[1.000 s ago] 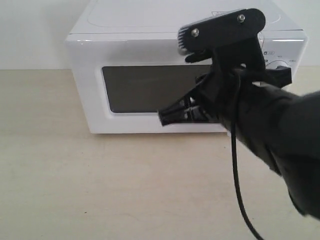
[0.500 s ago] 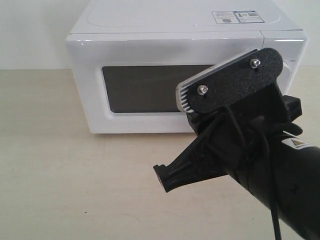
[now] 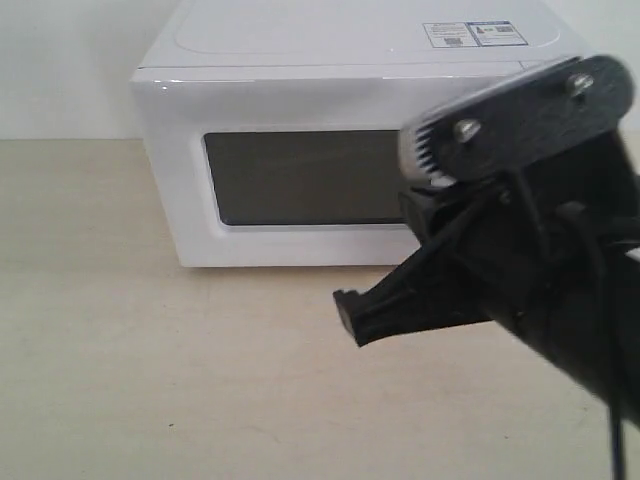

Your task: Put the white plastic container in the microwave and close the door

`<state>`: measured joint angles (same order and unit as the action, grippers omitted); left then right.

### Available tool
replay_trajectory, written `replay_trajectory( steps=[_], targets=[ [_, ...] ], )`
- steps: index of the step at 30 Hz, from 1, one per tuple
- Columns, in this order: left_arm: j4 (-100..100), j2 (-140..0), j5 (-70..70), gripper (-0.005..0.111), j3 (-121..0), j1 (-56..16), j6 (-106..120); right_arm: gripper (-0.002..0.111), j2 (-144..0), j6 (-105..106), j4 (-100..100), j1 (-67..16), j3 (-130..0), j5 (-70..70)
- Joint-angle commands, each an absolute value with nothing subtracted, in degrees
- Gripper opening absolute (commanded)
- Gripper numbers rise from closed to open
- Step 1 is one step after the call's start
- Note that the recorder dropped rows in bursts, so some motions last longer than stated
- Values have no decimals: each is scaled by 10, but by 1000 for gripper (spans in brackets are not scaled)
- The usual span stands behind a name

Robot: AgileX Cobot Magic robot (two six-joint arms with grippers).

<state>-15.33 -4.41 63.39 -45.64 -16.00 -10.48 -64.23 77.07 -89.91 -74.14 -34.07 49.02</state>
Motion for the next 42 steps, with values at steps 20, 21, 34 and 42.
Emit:
replay_trajectory(
  steps=[20, 21, 34, 42],
  targets=[
    [-159, -44, 631, 4, -454, -158, -105, 0, -119, 815, -894, -54, -143, -40],
    [-159, -44, 631, 4, -454, -158, -105, 0, -113, 815, -894, -36, -135, -35],
    [-159, -44, 631, 4, -454, -158, -105, 0, -110, 782, -786, 2, -114, -30],
    [-159, -44, 631, 4, -454, -158, -105, 0, -110, 160, -171, 2, -114, -109]
  ],
)
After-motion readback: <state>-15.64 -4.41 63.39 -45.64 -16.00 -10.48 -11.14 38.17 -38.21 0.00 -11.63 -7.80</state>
